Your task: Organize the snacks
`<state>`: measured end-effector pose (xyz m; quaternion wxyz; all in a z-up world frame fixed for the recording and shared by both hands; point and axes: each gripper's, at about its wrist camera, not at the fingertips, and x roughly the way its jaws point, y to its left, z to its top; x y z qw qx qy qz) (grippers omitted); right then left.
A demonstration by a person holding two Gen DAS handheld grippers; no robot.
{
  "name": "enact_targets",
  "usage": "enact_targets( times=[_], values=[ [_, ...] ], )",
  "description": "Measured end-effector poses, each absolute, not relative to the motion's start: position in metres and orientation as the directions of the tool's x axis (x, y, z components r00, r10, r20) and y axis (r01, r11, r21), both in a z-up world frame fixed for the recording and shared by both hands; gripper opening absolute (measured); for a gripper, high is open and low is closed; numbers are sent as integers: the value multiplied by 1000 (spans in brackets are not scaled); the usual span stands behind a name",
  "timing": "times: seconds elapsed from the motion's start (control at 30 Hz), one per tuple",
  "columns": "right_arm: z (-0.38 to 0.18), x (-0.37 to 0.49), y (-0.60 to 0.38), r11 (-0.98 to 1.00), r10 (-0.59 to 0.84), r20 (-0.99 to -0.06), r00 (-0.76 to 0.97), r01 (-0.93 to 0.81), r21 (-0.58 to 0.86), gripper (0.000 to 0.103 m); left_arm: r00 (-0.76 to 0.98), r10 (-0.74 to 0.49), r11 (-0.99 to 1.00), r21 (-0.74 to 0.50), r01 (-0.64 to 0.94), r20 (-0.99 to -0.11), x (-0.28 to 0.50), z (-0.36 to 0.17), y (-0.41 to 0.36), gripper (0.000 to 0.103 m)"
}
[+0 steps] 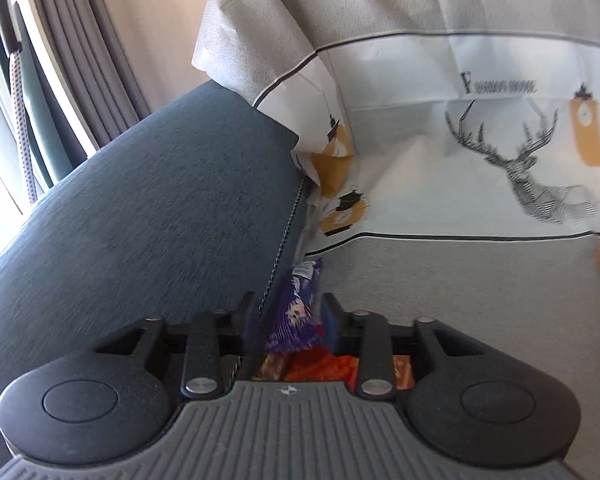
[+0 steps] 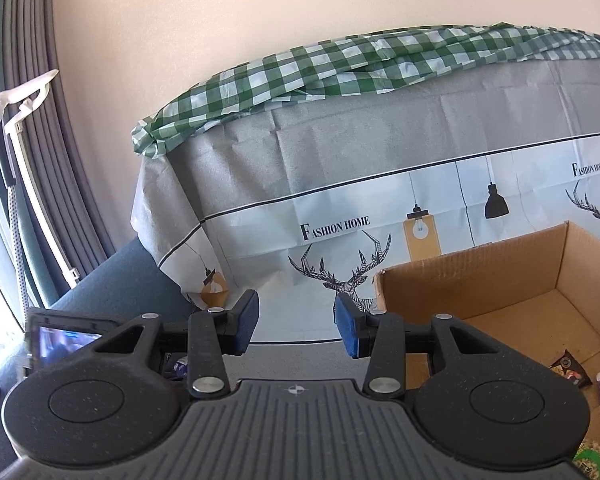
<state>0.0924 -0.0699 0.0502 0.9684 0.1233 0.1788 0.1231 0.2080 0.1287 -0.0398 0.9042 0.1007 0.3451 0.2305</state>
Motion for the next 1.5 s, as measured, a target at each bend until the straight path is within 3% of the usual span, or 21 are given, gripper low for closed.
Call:
enact_targets(
  times=[0.27, 0.4, 0.53, 0.63, 0.93, 1.23, 1.33, 1.5],
  values=[
    [49, 95, -75, 933, 292, -325, 900, -192, 305, 44, 594, 567, 818, 475, -325, -571, 237, -69, 127, 41],
    [50, 96, -75, 933, 291, -328, 899, -190, 306, 44, 557, 571, 817, 481, -317, -603, 243, -80, 133, 27],
    [50, 96, -76, 933, 291, -330, 898, -190, 305, 44, 544, 555, 830, 466, -308, -629, 242, -84, 137, 22],
    [49, 98, -74, 934, 292, -333, 896, -193, 301, 44, 536, 510, 860, 400, -317, -673, 236, -77, 141, 16],
    [49, 98, -74, 932, 308, -335, 890, -211, 296, 44, 475, 224, 938, 55, -343, -851, 189, -57, 163, 13],
    [48, 95, -74, 934, 314, -349, 883, -221, 282, 45, 426, -173, 934, -285, -214, -888, 123, -47, 150, 15],
    [47, 92, -71, 931, 333, -359, 872, -242, 274, 45, 545, -148, 935, -296, -195, -825, 107, -23, 152, 26],
    [39, 85, -57, 914, 397, -397, 828, -318, 251, 45, 627, -13, 897, -287, -338, -779, 100, -12, 179, 26]
  ],
)
